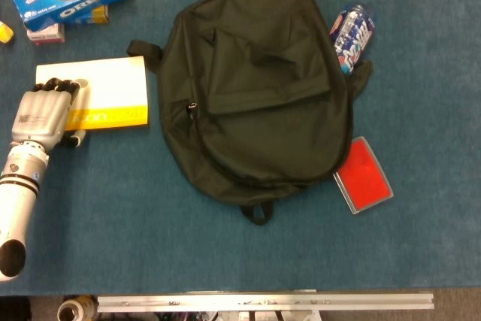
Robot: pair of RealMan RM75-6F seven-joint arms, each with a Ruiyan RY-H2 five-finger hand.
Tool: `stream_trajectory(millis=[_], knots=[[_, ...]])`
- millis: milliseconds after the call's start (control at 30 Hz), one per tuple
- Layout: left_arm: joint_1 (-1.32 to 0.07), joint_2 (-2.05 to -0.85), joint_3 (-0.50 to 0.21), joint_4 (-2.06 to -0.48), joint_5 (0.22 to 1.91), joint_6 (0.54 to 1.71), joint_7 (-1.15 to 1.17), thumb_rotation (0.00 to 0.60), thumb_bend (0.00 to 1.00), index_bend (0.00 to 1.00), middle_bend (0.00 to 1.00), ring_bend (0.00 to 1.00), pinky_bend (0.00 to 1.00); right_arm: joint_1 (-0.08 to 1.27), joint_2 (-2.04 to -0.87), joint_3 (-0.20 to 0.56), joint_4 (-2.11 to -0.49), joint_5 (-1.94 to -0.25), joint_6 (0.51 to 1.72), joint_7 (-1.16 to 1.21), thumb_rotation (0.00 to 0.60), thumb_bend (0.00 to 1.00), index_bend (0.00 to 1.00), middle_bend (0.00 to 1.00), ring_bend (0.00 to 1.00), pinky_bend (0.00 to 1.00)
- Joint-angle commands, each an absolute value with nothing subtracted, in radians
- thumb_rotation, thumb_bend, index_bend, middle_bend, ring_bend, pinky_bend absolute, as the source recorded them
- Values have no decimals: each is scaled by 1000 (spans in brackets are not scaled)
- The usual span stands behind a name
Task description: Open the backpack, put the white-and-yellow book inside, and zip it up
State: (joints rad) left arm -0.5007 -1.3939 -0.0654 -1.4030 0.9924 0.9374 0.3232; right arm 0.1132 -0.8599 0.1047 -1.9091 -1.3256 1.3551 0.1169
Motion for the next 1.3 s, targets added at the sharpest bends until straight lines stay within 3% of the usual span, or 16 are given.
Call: stream_trajectory(millis=[33,300,500,933,1033,1300], knots=[[-498,-1408,-71,-1384,1011,954,309,600,320,188,237,152,185,113,-857,105,-1912,-1325,1353,120,600,62,242,360,172,229],[-496,-1434,-85,-1355,1050,992,291,600,354,270,268,170,187,110,-847,104,-1915,-1323,1349,131,600,51,242,360,172,229],[-485,-1476,-87,-1309,1106,1070,303,600,443,346,324,225,243,107,-839,104,-1916,-1322,1345,146,600,40,242,359,172,229],[-482,-1561,-70,-1181,1200,1172,434,600,447,433,400,291,308,105,-829,104,-1912,-1320,1336,170,600,30,242,359,172,229],[-476,-1576,-68,-1155,1220,1197,455,600,445,507,461,344,394,104,-828,105,-1914,-1319,1336,174,600,30,242,360,172,229],[-456,-1604,-78,-1096,1265,1244,378,600,444,653,561,439,474,104,-829,105,-1915,-1316,1333,174,600,31,242,359,172,229]])
